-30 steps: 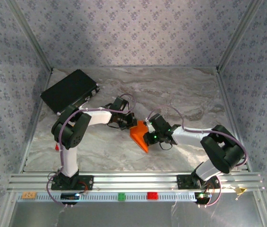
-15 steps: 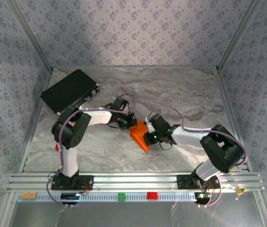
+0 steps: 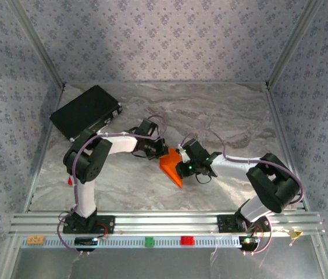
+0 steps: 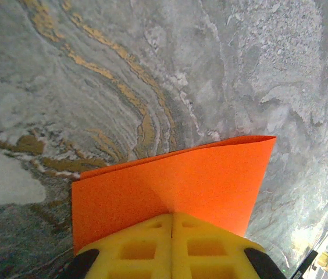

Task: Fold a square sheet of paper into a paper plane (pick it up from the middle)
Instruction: Third fold the triangle at the center of the table.

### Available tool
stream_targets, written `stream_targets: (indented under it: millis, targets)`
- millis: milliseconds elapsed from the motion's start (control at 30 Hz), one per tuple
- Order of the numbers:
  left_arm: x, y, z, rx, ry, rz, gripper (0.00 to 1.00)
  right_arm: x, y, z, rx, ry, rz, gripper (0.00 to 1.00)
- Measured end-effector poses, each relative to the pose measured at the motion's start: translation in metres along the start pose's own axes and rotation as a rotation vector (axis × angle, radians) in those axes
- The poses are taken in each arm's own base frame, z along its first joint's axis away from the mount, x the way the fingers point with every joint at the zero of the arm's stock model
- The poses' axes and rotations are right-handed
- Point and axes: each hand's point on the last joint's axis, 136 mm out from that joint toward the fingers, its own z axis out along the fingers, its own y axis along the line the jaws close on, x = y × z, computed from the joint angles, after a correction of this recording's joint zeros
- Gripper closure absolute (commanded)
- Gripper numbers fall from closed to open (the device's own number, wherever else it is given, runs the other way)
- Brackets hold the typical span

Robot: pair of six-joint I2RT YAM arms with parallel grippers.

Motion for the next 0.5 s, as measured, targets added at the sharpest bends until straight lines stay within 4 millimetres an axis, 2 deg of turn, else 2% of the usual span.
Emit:
stream_targets:
  millis: [500]
  targets:
    - [0.0001,-0.0001,0.0001,0.0,0.0,0.0,0.94,0.003,-0.002,0.0036,0.005,0.013,0.004,0.98]
